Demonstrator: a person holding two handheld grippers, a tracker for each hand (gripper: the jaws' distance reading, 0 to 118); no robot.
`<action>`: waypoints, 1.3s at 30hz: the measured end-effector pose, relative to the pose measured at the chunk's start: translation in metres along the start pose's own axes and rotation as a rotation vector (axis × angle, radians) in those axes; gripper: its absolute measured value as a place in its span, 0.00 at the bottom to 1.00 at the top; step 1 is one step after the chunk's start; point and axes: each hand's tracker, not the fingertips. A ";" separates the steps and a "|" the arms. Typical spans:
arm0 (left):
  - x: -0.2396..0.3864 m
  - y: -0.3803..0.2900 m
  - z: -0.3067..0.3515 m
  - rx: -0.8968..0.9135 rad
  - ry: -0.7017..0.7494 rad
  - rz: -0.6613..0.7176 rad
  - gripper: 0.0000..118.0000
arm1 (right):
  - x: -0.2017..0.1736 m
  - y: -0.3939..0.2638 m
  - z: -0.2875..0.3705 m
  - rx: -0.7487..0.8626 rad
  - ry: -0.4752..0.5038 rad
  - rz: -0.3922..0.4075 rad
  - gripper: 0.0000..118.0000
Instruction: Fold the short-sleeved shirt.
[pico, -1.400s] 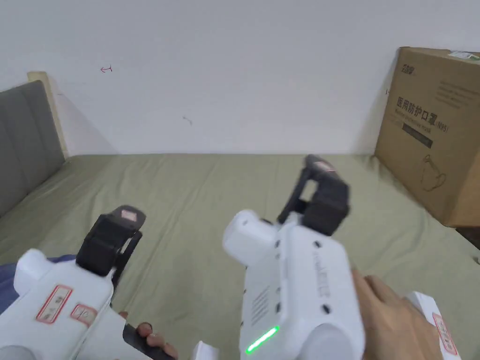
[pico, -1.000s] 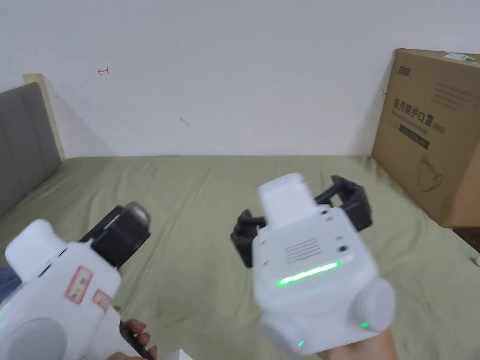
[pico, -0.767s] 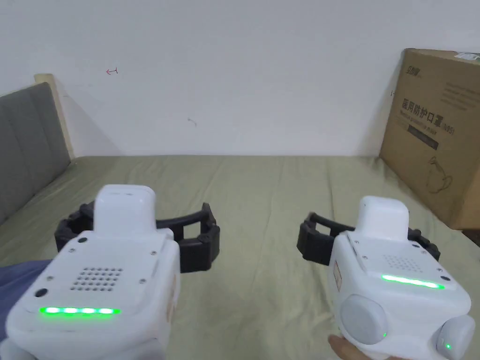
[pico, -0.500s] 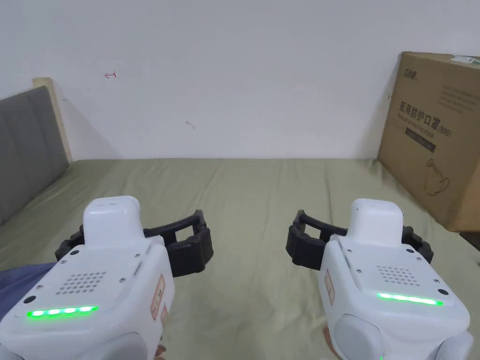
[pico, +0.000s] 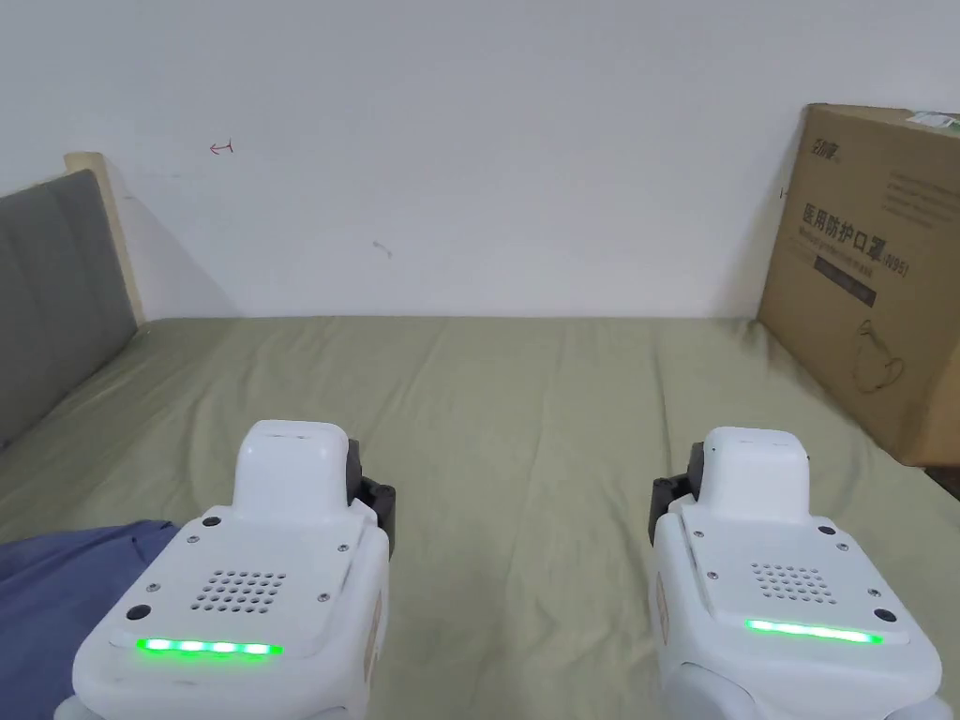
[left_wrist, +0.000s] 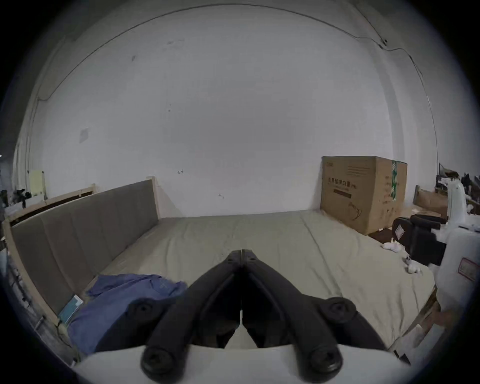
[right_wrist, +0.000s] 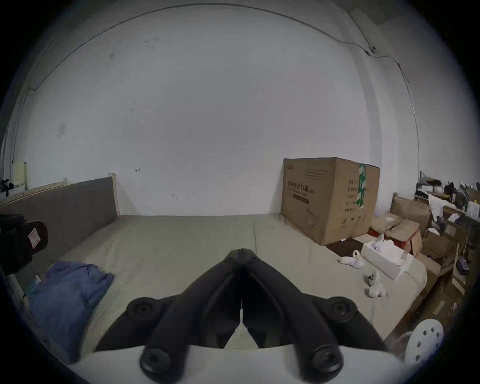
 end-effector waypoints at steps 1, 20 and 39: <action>-0.002 0.001 -0.003 -0.003 -0.004 0.009 0.00 | 0.001 0.001 -0.001 -0.001 0.006 0.000 0.00; -0.135 0.006 0.073 -0.023 0.444 0.071 0.00 | -0.141 0.012 -0.002 -0.071 0.545 0.003 0.00; -0.253 -0.155 -0.126 -0.646 0.347 0.529 0.94 | -0.162 -0.031 -0.042 -0.267 0.554 0.074 0.00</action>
